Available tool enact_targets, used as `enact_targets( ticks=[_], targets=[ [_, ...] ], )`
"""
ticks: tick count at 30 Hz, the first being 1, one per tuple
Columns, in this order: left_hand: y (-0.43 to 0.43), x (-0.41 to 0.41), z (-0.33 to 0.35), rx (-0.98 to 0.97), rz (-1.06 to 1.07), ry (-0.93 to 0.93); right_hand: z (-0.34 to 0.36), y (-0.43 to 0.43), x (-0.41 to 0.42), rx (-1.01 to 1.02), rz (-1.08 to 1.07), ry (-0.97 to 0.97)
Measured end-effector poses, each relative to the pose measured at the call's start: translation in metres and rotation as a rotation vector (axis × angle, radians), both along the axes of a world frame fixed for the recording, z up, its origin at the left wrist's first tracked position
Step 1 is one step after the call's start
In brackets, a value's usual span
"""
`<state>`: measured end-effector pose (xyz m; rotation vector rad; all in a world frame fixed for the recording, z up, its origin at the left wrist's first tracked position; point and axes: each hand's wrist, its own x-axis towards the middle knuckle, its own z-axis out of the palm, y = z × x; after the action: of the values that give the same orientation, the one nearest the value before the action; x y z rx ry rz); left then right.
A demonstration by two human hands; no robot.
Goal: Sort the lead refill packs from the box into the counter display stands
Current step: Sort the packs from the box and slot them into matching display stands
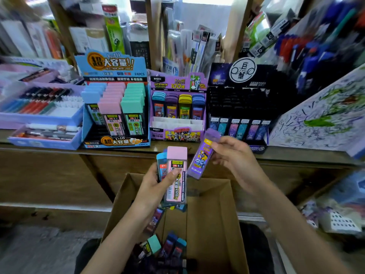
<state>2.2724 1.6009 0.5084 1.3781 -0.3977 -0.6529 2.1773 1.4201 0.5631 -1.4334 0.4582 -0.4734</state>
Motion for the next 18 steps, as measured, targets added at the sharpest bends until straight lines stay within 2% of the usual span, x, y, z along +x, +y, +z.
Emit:
enact_targets(
  ticks=[4,8,18],
  targets=[
    [-0.006,0.004,0.015,-0.049,-0.005,-0.04,0.039,-0.035,-0.01,-0.206,-0.085,-0.08],
    [-0.01,0.012,0.024,-0.067,0.034,-0.088,0.069,-0.052,-0.011,-0.324,-0.125,-0.139],
    [0.032,0.049,0.04,-0.091,0.197,-0.117,0.092,-0.009,0.062,-0.458,0.059,-0.093]
  ],
)
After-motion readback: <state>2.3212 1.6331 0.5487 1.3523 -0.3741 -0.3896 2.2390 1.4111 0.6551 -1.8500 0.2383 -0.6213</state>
